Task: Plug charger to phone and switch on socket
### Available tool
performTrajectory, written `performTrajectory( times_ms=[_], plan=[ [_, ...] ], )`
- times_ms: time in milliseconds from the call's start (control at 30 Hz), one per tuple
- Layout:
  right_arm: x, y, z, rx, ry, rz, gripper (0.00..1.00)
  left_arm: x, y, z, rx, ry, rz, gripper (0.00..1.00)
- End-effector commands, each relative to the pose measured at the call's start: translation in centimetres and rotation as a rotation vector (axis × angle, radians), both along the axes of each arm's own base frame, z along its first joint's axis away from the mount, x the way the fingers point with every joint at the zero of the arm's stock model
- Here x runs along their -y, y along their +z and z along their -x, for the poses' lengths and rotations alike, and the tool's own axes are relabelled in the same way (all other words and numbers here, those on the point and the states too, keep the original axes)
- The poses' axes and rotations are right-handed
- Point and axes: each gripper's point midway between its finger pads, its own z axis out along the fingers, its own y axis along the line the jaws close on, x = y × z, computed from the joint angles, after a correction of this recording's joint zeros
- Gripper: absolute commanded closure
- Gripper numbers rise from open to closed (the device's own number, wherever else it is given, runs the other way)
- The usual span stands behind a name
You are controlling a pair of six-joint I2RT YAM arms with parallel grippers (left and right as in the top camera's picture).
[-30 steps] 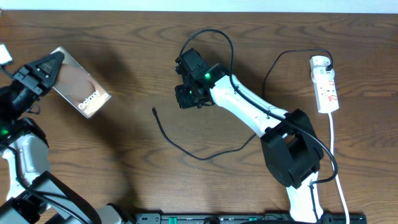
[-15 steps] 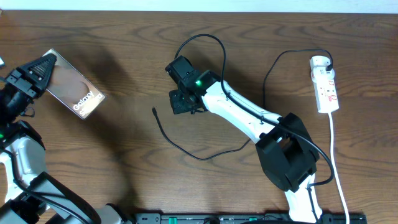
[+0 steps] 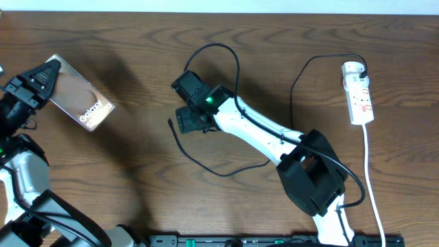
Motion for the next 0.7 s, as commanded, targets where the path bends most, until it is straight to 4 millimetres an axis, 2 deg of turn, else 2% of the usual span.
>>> performTrajectory(
  times_ms=[0, 133, 300, 667],
  plan=[
    [-0.6, -0.4, 0.4, 0.005, -0.002, 0.013, 0.32, -1.6, 0.3, 0.6, -0.006, 0.054, 0.023, 0.93],
    [-1.0, -1.4, 1.1, -0.008, 0.018, 0.03, 0.32, -2.6, 0.3, 1.2, -0.009, 0.078, 0.024, 0.93],
    [-1.4, -2.4, 1.7, -0.025, 0.058, 0.038, 0.31, -2.8, 0.3, 1.3, -0.012, 0.081, 0.025, 0.93],
    [-2.7, -1.3, 1.0, 0.013, 0.14, 0.012, 0.32, -2.9, 0.3, 1.3, -0.011, 0.085, 0.026, 0.93]
  ],
)
